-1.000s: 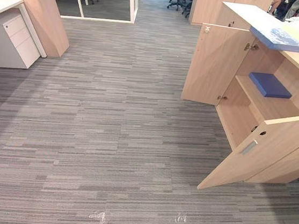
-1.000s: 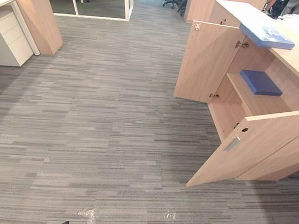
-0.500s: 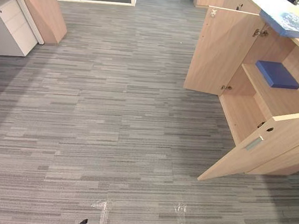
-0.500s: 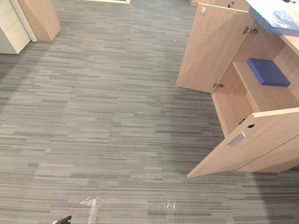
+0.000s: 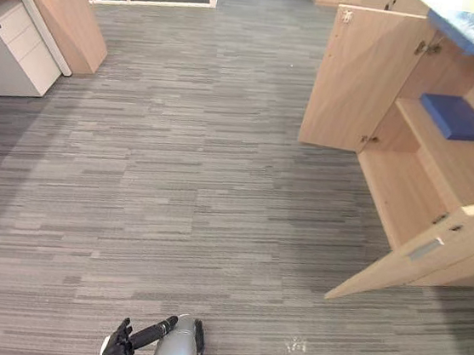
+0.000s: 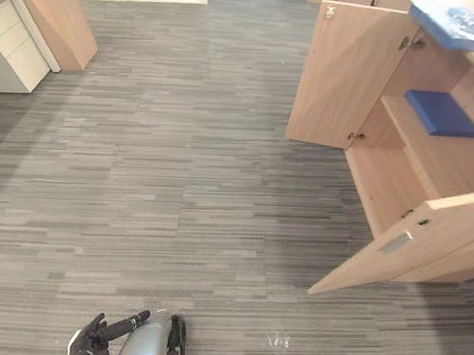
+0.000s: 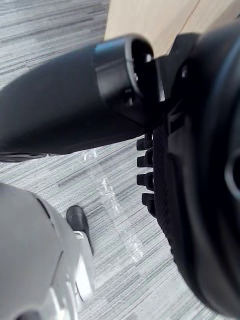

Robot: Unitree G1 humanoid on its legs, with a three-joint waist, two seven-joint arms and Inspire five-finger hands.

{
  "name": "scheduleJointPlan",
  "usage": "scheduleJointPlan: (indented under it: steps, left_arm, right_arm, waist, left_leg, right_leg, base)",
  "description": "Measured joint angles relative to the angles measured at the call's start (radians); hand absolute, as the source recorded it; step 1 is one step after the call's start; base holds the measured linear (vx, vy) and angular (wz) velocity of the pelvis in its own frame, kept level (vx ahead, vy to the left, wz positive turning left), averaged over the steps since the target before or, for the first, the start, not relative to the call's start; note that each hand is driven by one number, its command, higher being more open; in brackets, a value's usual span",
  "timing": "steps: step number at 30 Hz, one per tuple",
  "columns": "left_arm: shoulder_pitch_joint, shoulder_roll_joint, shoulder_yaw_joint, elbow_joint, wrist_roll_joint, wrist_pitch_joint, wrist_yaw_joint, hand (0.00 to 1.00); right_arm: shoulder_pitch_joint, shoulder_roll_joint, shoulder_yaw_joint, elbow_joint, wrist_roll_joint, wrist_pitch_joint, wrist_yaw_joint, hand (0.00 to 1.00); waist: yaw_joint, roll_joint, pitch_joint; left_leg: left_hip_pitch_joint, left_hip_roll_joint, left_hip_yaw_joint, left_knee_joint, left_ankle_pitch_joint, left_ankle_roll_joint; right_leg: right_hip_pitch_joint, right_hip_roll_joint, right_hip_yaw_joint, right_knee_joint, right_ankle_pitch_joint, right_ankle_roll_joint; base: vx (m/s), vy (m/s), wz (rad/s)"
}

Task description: Walk over to the cabinet, pick up the folder, carry it to the office cabinet, place the folder inside the office cabinet, then close the office cabinet door

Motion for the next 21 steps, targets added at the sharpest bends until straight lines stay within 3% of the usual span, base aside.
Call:
scheduleJointPlan:
  steps: [2,3,4,5,6,7,8,9,10,12,14,16,18,19,20,21]
  left_arm:
    - [0.006,0.009,-0.036,0.003,0.000,-0.004,0.008,1.00]
    - [0.010,0.024,-0.048,0.011,-0.003,-0.004,0.005,1.00]
    - [0.010,0.036,-0.056,0.015,0.000,-0.004,0.004,1.00]
    - [0.011,0.042,-0.065,0.016,0.002,-0.004,0.004,1.00]
    - [0.006,0.068,-0.090,0.029,0.003,-0.002,0.004,1.00]
    - [0.001,0.088,-0.120,0.037,0.014,-0.001,0.002,1.00]
    - [0.000,0.094,-0.131,0.038,0.036,0.000,0.001,1.00]
    - [-0.004,0.103,-0.169,0.040,0.066,0.007,0.000,1.00]
    - [-0.008,0.102,-0.211,0.032,0.092,0.008,-0.004,1.00]
    - [-0.011,0.099,-0.268,0.017,0.123,0.005,-0.013,1.00]
    - [-0.046,0.105,-0.315,0.031,0.134,0.003,-0.036,1.00]
    - [-0.072,0.094,-0.337,0.059,0.160,0.002,-0.047,1.00]
    - [-0.074,0.087,-0.349,0.066,0.162,0.003,-0.048,1.00]
    - [-0.070,0.089,-0.349,0.071,0.162,0.003,-0.046,1.00]
    - [-0.065,0.089,-0.349,0.082,0.162,0.003,-0.045,1.00]
    - [-0.066,0.081,-0.331,0.097,0.154,0.016,-0.038,1.00]
  right_arm:
    - [0.000,-0.009,-0.010,0.021,0.000,-0.002,0.003,1.00]
    - [0.001,0.002,-0.032,0.044,-0.001,-0.004,0.002,1.00]
    - [-0.004,0.006,-0.059,0.062,-0.001,-0.004,0.007,1.00]
    - [-0.004,0.011,-0.069,0.063,0.000,-0.007,0.011,1.00]
    - [-0.002,0.027,-0.078,0.066,0.000,-0.009,0.013,1.00]
    - [-0.007,0.034,-0.079,0.066,0.000,-0.007,0.015,1.00]
    - [-0.014,0.035,-0.079,0.064,0.002,-0.009,0.016,1.00]
    - [-0.026,0.036,-0.076,0.043,0.008,-0.013,0.016,1.00]
    - [-0.030,0.036,-0.061,0.010,0.016,-0.022,0.017,1.00]
    - [-0.028,0.027,-0.013,-0.032,0.037,-0.035,0.015,1.00]
    - [-0.035,0.025,0.044,-0.081,0.042,-0.060,0.015,1.00]
    - [-0.038,0.024,0.068,-0.103,0.042,-0.067,0.018,1.00]
    - [-0.036,0.014,0.087,-0.112,0.043,-0.067,0.020,1.00]
    - [-0.035,0.016,0.086,-0.110,0.043,-0.067,0.019,1.00]
    - [-0.035,0.017,0.086,-0.109,0.043,-0.067,0.019,1.00]
    - [-0.031,0.017,0.083,-0.108,0.046,-0.067,0.019,1.00]
  waist:
    - [0.006,0.011,-0.010]
    - [0.015,-0.010,-0.025]
    - [0.014,-0.036,-0.056]
    - [0.013,-0.043,-0.067]
    - [0.005,-0.070,-0.080]
    - [-0.006,-0.088,-0.081]
    - [-0.013,-0.091,-0.080]
    - [-0.024,-0.088,-0.077]
    - [-0.032,-0.076,-0.070]
    - [-0.045,-0.051,-0.057]
    - [-0.066,-0.039,-0.041]
    - [-0.084,-0.036,-0.016]
    - [-0.099,-0.021,-0.002]
    - [-0.096,-0.028,0.003]
    - [-0.095,-0.031,0.005]
    - [-0.097,-0.030,0.007]
  left_leg:
    - [0.013,-0.007,-0.024,-0.140,0.040,-0.012]
    - [0.010,-0.033,-0.010,-0.093,0.129,-0.012]
    - [0.001,-0.077,-0.013,-0.050,0.138,0.008]
    - [0.007,-0.094,-0.013,-0.036,0.142,0.033]
    - [0.038,-0.129,0.015,-0.011,0.095,0.090]
    - [0.101,-0.157,0.042,-0.014,0.056,0.124]
    - [0.140,-0.167,0.054,-0.026,0.041,0.136]
    - [0.229,-0.183,0.075,-0.073,0.025,0.160]
    - [0.332,-0.197,0.078,-0.138,0.024,0.162]
    - [0.446,-0.202,0.074,-0.217,0.021,0.164]
    - [0.555,-0.203,0.066,-0.293,0.005,0.161]
    - [0.626,-0.193,0.066,-0.310,-0.009,0.155]
    - [0.662,-0.164,0.068,-0.327,-0.044,0.137]
    - [0.687,-0.159,0.073,-0.347,-0.061,0.114]
    - [0.701,-0.157,0.078,-0.353,-0.070,0.103]
    - [0.722,-0.146,0.082,-0.356,-0.092,0.075]
  right_leg:
    - [0.029,-0.032,0.010,0.003,-0.046,0.029]
    - [0.054,-0.087,0.019,0.020,-0.080,0.009]
    - [0.010,-0.134,0.027,0.115,-0.071,0.020]
    - [-0.021,-0.157,0.032,0.186,-0.062,0.034]
    - [-0.076,-0.206,0.053,0.349,-0.029,0.038]
    - [-0.146,-0.246,0.091,0.544,0.062,0.024]
    - [-0.187,-0.260,0.106,0.643,0.136,0.013]
    - [-0.269,-0.281,0.114,0.859,0.207,0.002]
    - [-0.335,-0.291,0.081,1.036,0.219,-0.014]
    - [-0.404,-0.282,0.029,1.158,0.184,-0.048]
    - [-0.488,-0.248,-0.059,1.138,0.090,-0.044]
    - [-0.524,-0.212,-0.159,0.934,0.016,-0.021]
    - [-0.536,-0.172,-0.237,0.678,0.023,-0.014]
    - [-0.540,-0.159,-0.285,0.495,0.068,-0.006]
    - [-0.540,-0.154,-0.309,0.418,0.098,-0.010]
    - [-0.538,-0.144,-0.342,0.346,0.186,-0.056]
  base:
    - [0.48,0.348,-0.26]
    - [0.56,0.386,-0.53]
    - [0.58,0.391,-0.51]
    - [0.60,0.408,-0.41]
    - [0.65,0.427,-0.33]
    - [0.67,0.416,-0.32]
    - [0.80,0.448,-0.42]
    - [0.76,0.400,-0.45]
    - [0.62,0.327,-0.43]
    - [0.41,0.187,-0.26]
    - [0.49,0.153,-0.06]
    - [0.40,0.002,0.11]
    - [0.30,-0.050,0.16]
    - [0.23,-0.067,-0.01]
    - [0.32,-0.137,-0.10]
    - [0.38,-0.200,-0.16]
